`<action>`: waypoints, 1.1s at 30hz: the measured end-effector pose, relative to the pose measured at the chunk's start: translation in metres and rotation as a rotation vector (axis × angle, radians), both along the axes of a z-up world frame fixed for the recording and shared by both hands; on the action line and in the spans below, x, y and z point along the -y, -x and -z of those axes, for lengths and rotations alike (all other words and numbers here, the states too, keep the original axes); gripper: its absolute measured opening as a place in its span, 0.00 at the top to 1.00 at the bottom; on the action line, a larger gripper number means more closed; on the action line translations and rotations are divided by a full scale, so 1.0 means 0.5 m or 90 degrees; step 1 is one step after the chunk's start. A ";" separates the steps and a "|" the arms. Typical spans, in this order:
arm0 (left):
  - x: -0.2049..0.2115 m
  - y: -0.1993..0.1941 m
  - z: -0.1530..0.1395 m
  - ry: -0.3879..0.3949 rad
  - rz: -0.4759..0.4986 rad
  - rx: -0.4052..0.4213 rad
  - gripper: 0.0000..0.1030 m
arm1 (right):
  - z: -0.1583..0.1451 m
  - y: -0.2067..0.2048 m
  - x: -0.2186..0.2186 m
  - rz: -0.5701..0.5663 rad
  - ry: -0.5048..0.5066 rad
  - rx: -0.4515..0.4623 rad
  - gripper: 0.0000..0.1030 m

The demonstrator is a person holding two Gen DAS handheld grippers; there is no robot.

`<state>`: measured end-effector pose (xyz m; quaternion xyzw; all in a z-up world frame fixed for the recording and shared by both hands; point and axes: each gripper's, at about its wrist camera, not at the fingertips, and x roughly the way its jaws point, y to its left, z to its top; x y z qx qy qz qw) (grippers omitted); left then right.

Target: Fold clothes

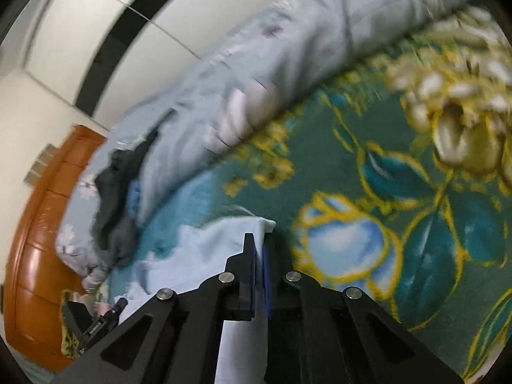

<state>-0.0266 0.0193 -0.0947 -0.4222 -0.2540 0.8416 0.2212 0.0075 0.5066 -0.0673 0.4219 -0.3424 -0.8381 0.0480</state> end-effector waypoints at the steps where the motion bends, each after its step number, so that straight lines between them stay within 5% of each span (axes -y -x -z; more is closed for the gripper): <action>1: 0.002 -0.001 0.000 -0.002 -0.002 0.004 0.88 | 0.006 0.000 -0.001 0.001 0.000 0.006 0.97; 4: 0.003 -0.002 -0.003 -0.004 0.001 0.014 0.85 | 0.013 -0.002 -0.002 -0.005 0.008 0.011 0.94; 9: 0.011 -0.026 -0.029 0.001 -0.006 0.014 0.57 | -0.015 -0.032 -0.007 -0.010 -0.022 0.002 0.91; 15: 0.001 -0.105 -0.080 0.037 0.019 -0.019 0.38 | -0.056 -0.139 0.013 -0.050 -0.037 -0.033 0.61; 22: -0.039 -0.247 -0.094 0.094 0.091 -0.030 0.34 | -0.063 -0.305 0.055 -0.083 -0.077 -0.019 0.58; 28: -0.062 -0.367 -0.089 0.089 0.156 -0.008 0.34 | -0.040 -0.444 0.068 -0.111 -0.096 0.015 0.57; 33: -0.061 -0.451 -0.080 0.059 0.191 0.035 0.34 | -0.030 -0.555 0.041 -0.089 -0.044 0.004 0.57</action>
